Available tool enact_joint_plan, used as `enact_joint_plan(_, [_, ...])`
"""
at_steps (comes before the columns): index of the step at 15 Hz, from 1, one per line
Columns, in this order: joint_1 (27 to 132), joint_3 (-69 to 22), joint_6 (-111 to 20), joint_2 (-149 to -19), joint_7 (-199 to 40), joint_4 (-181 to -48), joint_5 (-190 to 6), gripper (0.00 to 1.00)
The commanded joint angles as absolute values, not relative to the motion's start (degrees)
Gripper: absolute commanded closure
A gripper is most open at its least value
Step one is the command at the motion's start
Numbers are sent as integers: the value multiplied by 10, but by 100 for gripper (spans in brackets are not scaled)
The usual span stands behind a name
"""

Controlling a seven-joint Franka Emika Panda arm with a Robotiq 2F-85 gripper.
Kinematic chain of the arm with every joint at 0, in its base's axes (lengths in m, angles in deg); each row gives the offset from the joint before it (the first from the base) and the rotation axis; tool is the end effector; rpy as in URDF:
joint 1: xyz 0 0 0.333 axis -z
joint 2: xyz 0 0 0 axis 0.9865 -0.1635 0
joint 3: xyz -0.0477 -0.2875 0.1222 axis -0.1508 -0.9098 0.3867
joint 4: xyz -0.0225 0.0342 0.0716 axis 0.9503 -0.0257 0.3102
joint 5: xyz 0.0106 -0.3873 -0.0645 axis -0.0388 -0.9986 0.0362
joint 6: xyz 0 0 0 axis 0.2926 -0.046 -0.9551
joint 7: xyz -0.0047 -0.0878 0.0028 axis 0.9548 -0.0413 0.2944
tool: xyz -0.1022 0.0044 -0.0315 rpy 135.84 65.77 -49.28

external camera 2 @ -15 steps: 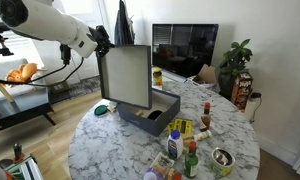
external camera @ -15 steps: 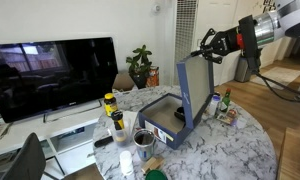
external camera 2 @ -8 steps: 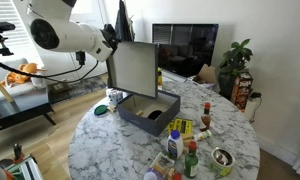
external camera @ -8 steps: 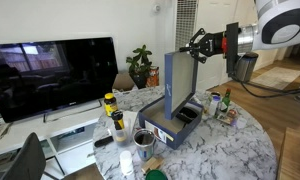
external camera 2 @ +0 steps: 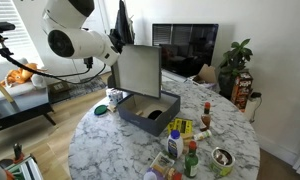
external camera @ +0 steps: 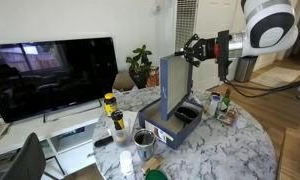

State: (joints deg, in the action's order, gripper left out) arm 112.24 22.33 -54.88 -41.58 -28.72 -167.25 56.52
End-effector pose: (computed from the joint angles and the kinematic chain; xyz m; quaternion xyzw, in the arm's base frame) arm 0.4333 0.0756 0.4122 -0.6427 0.4164 -0.3431 0.5439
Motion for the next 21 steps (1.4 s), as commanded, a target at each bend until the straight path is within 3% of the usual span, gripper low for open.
enact_joint_plan(1, [1122, 223, -549, -416, -287, -1672, 565, 97])
enact_joint_plan(11, [1182, 242, -498, -535, -232, -1609, 552, 99])
enact_joint_plan(12, [1108, 166, -516, -576, -186, -1595, 551, 99])
enact_joint_plan(21, [915, -93, -437, -700, -95, -1521, 547, 99])
